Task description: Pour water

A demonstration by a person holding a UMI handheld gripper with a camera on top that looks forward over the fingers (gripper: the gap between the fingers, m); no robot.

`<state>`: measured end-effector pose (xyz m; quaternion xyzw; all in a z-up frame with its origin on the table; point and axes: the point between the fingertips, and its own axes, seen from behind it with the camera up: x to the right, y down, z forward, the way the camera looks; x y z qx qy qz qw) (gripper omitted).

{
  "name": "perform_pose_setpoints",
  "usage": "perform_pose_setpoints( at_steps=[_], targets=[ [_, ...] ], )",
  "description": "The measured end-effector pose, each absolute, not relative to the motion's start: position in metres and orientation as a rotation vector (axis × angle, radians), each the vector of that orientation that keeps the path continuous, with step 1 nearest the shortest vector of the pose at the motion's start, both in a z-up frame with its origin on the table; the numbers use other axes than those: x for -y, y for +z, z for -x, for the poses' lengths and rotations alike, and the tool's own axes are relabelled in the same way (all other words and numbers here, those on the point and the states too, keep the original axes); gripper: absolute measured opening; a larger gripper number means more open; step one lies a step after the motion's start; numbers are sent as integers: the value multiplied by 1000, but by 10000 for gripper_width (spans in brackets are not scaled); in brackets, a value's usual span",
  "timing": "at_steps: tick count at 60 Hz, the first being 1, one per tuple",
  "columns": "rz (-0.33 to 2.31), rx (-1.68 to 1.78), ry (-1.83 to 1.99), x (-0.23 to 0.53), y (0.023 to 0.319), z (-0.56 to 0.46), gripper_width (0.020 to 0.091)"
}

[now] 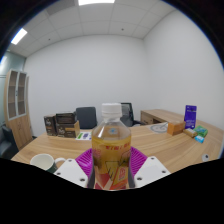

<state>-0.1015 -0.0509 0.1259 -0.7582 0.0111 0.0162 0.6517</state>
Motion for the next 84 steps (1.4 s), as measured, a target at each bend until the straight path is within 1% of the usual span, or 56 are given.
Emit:
perform_pose_setpoints(
  at_steps=[5,6,7,8,12,26,32,34,41,43,44,46,47,49,50,54,60,73,84],
  targets=[
    [1755,-64,85,48,103,92,464],
    [1739,-100,102,49,81,95,464],
    [1766,-66,72,44,93,89,464],
    [1761,-83,72,46,81,91,472],
    [1771,-55,64,43,73,92,475],
    [1730,14,31,43,74,99,480],
    [1736,3,29,44,73,98,501],
    [1740,8,21,44,73,98,525],
    [1760,27,-2,43,70,99,644],
    [1791,33,-2,46,65,99,706],
    [1803,34,2,47,64,100,749],
    [1813,30,13,50,67,98,836],
    [1811,30,17,53,69,98,862],
    [1809,24,17,59,73,94,833],
    [1807,20,17,63,75,92,831],
    [1800,20,1,83,82,88,857],
    [1797,38,6,121,89,88,843],
    [1777,36,45,204,126,83,844],
    [1770,52,105,260,134,87,837]
  ],
)
